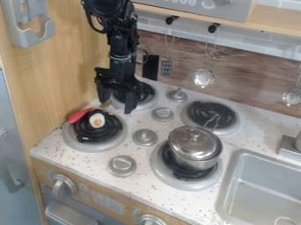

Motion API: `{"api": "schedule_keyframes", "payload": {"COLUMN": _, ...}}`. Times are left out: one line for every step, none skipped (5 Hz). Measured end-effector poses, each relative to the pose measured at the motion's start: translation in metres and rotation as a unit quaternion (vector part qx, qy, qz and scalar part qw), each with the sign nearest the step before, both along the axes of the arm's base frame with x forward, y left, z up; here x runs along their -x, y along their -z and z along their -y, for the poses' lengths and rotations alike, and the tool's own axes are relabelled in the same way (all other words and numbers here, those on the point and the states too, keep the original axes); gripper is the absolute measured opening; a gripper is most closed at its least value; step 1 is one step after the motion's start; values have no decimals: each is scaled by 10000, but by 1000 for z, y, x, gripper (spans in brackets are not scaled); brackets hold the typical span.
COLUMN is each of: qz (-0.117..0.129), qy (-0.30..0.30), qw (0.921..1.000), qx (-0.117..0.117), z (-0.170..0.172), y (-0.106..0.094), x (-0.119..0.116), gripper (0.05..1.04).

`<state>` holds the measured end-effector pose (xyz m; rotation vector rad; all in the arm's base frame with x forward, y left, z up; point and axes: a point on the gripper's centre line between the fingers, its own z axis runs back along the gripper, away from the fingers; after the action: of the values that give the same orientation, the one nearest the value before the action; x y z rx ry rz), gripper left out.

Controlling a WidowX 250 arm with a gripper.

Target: Lift the lid of the silver stove and move it green to the right

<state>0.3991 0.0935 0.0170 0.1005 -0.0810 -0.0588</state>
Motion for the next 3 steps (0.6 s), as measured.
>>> {"api": "schedule_keyframes", "payload": {"qz": -243, "qy": 3, "qw": 9997, "qx": 77, "z": 3, "y": 19, "x": 9, "gripper": 998}}
{"api": "schedule_keyframes", "payload": {"qz": -127, "qy": 292, "qw": 9994, "qx": 168, "z": 28, "y": 15, "x": 22, "gripper": 998}}
{"api": "schedule_keyframes", "payload": {"qz": 311, "qy": 929, "qw": 9948, "qx": 272, "z": 73, "y": -11, "x": 18, "gripper": 998}}
